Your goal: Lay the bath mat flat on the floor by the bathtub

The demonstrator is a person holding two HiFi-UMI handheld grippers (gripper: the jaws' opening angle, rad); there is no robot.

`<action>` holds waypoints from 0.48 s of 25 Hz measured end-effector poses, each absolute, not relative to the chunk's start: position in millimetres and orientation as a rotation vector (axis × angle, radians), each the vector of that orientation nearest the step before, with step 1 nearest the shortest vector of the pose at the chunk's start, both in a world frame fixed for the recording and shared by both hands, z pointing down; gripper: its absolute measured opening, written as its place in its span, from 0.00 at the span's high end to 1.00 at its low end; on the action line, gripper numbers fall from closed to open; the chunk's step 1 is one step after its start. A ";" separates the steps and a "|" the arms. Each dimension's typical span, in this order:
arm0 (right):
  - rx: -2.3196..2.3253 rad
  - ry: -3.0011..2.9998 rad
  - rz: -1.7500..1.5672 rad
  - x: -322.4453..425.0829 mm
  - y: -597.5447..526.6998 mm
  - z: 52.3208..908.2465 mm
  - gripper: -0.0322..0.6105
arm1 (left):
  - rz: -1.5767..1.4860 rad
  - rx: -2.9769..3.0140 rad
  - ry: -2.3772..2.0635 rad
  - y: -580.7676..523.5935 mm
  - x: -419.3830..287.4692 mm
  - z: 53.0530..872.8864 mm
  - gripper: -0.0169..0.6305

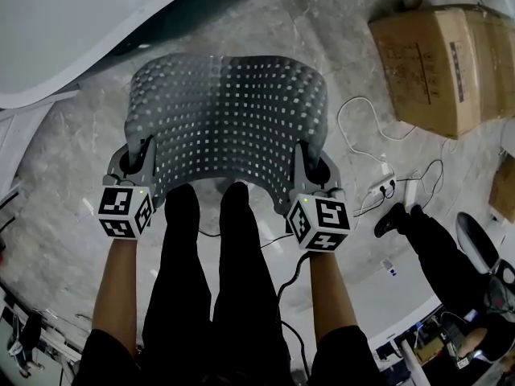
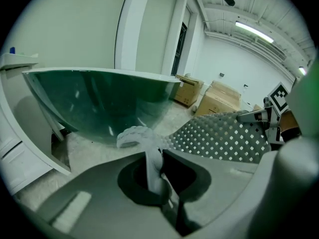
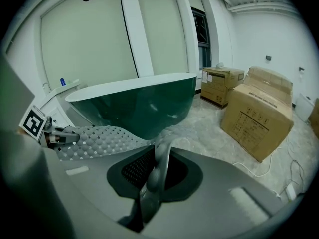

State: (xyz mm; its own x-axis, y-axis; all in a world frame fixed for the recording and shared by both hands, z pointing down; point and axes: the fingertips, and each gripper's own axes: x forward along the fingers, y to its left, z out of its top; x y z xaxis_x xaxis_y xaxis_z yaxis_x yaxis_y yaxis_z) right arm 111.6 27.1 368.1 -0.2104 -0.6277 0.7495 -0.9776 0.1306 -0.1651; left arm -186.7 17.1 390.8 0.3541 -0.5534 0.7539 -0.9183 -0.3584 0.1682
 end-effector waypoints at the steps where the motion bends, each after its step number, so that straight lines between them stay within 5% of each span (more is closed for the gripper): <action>1: 1.537 -1.900 0.894 111.5 26.9 375.0 0.86 | 0.810 2.033 -1.271 17.1 -185.6 397.6 0.95; 12: 1.506 -1.897 0.919 112.0 31.6 432.1 0.86 | 0.852 2.011 -1.261 22.7 -173.7 456.0 0.95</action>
